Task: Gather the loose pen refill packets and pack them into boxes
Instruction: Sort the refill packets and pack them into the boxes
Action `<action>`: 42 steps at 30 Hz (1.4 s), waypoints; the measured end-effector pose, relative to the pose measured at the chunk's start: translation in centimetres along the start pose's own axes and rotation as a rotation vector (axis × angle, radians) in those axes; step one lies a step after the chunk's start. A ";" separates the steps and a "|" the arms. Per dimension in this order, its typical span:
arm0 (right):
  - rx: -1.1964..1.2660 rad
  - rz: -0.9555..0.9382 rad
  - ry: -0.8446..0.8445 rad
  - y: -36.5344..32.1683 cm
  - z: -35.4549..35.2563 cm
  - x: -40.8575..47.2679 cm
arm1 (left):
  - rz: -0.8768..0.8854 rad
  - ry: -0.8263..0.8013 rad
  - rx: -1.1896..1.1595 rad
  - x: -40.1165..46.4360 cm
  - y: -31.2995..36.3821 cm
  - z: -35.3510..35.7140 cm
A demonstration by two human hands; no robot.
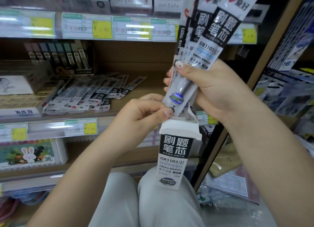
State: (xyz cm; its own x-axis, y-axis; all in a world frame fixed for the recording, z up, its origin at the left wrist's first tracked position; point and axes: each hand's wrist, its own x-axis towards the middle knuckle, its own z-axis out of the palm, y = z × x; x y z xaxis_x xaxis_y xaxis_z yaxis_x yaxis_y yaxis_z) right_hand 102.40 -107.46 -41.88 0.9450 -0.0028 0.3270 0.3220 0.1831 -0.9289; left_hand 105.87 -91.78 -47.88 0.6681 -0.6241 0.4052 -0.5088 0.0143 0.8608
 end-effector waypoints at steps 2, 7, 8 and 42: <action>-0.034 0.010 0.015 0.2 -0.3 0.1 | -0.006 0.035 -0.020 0.1 -0.3 -0.2; 0.004 0.009 0.002 0.0 -0.6 0.0 | -0.005 0.062 -0.003 0.2 -0.5 -0.4; -0.008 -0.003 -0.005 -0.3 -0.6 0.0 | -0.007 0.059 0.005 0.3 -0.4 -0.3; -0.592 0.193 0.041 -2.3 -1.9 0.0 | -0.037 0.041 0.081 1.5 0.3 0.1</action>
State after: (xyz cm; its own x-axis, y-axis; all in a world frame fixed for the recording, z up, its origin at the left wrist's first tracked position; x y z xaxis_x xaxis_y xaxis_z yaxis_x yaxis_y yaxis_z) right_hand 101.74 -109.79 -40.12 0.9869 -0.0636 0.1480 0.1117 -0.3921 -0.9131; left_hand 106.68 -92.83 -47.07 0.7080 -0.5902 0.3877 -0.5249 -0.0725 0.8481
